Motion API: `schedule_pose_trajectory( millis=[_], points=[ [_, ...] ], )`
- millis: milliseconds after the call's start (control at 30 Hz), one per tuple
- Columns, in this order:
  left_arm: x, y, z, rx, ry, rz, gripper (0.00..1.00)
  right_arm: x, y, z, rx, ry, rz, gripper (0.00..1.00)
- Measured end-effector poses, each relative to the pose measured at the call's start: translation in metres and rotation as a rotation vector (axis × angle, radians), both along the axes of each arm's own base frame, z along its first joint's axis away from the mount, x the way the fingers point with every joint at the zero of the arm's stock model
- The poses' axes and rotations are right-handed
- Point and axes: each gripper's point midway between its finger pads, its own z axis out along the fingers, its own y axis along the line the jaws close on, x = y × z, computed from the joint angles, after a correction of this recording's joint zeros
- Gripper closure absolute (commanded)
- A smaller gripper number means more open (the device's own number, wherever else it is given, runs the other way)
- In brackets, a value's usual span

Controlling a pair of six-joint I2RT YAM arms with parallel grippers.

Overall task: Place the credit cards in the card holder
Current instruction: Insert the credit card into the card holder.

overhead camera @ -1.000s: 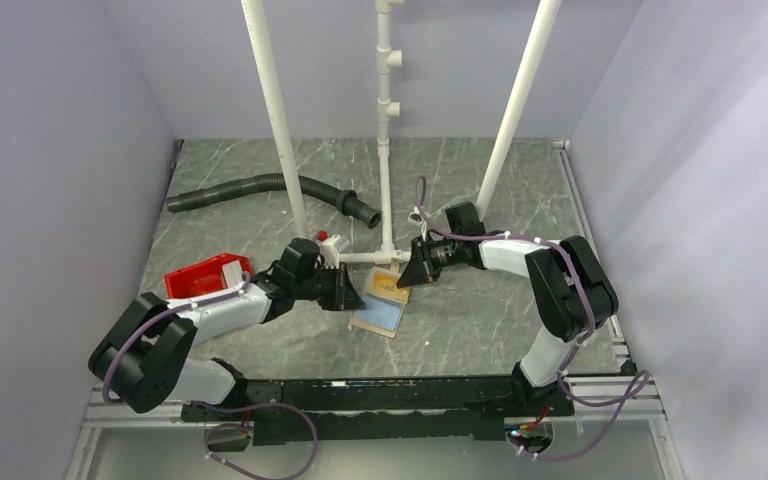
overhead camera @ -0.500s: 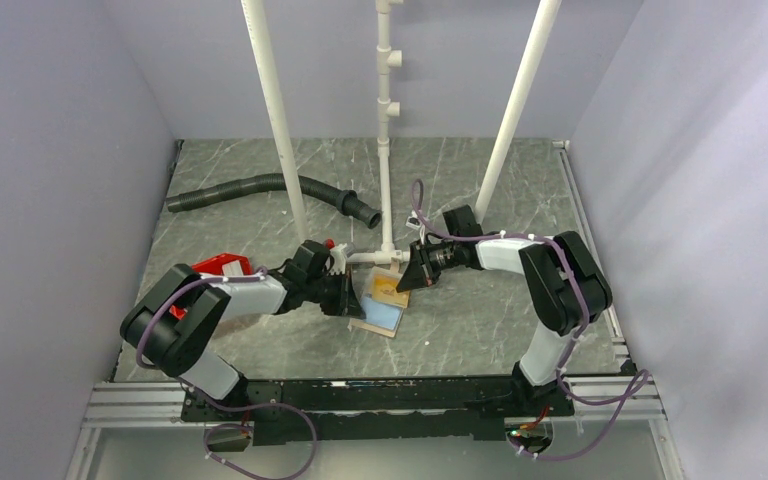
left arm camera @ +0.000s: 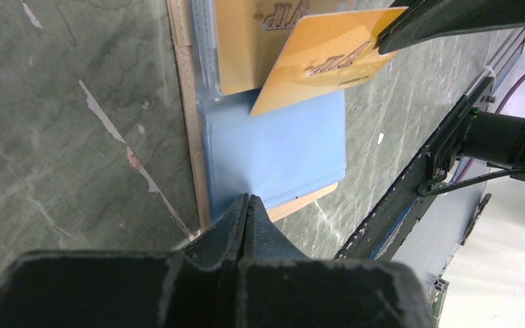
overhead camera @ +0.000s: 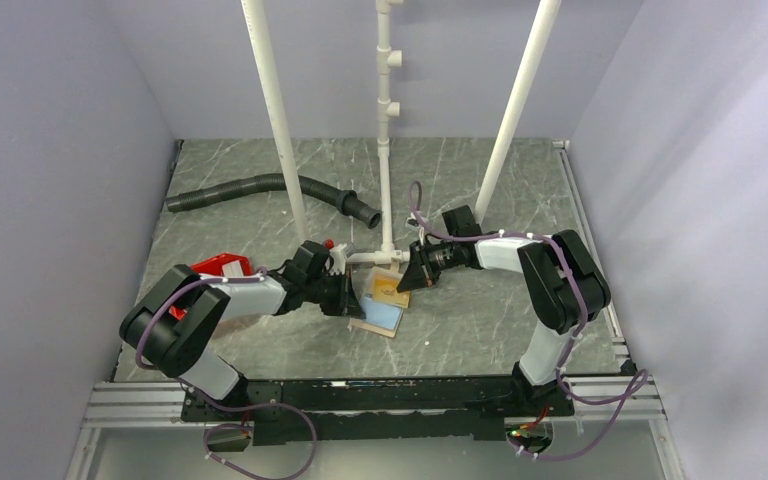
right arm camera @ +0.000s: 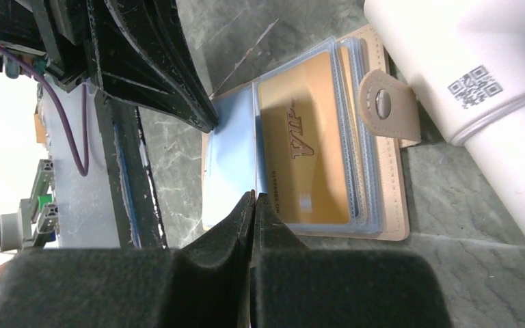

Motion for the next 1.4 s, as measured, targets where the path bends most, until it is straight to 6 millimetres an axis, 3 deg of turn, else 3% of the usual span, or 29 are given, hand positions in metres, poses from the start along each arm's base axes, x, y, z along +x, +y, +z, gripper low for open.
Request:
schedule_pose_trajectory(
  millis=[400, 1133, 1400],
  points=[
    [0.000, 0.000, 0.000, -0.007, -0.011, 0.001, 1.00, 0.008, 0.001, 0.000, -0.014, -0.029, -0.001, 1.00],
    [-0.001, 0.001, 0.000, -0.006, -0.011, 0.001, 1.00, -0.013, 0.008, 0.000, 0.015, -0.020, 0.097, 1.00],
    [-0.001, 0.002, 0.001, -0.001, -0.011, 0.003, 1.00, -0.011, 0.008, -0.004, 0.005, -0.019, 0.120, 1.00]
  ],
)
